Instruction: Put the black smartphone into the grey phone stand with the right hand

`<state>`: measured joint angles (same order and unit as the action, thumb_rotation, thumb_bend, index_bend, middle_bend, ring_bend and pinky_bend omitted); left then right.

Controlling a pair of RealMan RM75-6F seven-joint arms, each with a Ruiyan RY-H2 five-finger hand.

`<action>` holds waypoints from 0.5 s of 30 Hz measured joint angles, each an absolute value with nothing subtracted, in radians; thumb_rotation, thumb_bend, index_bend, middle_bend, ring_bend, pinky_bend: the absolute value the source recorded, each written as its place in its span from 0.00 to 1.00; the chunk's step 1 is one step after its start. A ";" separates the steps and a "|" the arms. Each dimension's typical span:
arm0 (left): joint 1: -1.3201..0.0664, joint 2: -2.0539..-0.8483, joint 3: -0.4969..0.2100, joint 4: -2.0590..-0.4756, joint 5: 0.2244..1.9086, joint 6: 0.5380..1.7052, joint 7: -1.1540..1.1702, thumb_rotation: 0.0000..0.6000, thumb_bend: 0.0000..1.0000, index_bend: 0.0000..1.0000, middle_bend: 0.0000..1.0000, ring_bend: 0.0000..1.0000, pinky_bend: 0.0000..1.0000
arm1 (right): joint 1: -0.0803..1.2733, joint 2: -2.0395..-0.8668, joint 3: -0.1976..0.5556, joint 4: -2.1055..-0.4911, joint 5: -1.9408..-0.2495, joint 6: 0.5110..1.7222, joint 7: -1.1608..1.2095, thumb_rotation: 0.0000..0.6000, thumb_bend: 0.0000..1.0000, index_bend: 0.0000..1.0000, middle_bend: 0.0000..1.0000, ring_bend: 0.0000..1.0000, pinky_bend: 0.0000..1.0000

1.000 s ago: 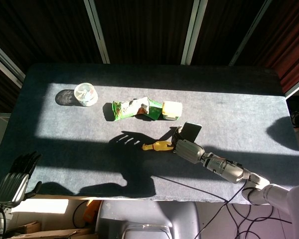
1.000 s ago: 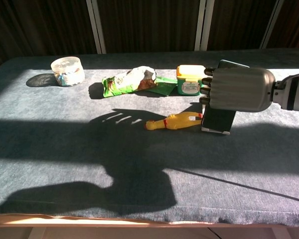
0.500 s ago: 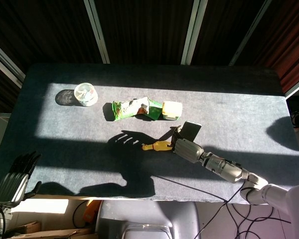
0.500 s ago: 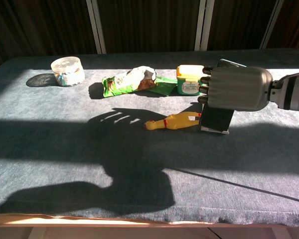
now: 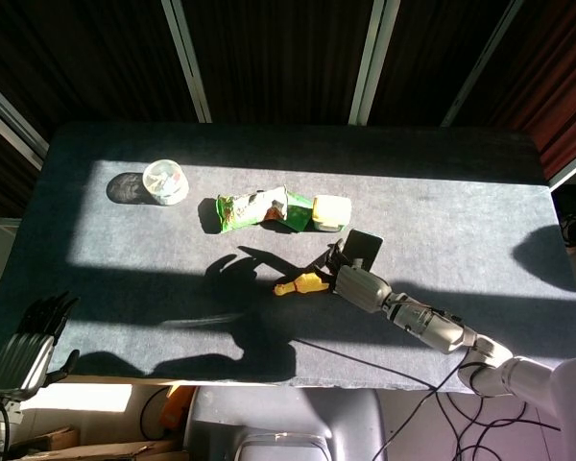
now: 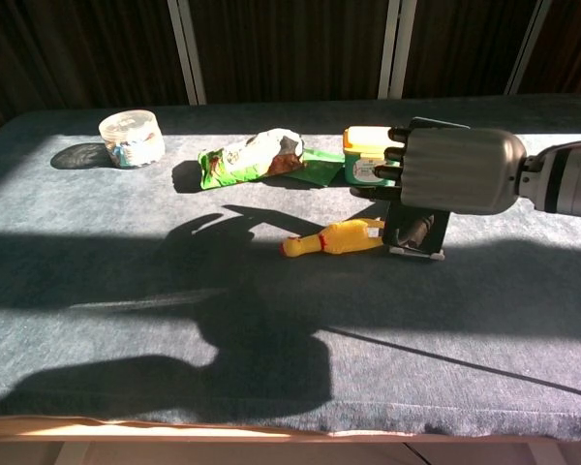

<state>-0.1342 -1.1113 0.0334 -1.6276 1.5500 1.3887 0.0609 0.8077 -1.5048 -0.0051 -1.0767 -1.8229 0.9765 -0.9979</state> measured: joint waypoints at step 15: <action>-0.132 -1.110 0.035 -1.628 1.555 1.393 0.060 1.00 0.37 0.00 0.00 0.00 0.00 | 0.800 -1.466 -0.004 -1.133 -1.823 1.016 -0.970 1.00 0.39 0.00 0.29 0.30 0.36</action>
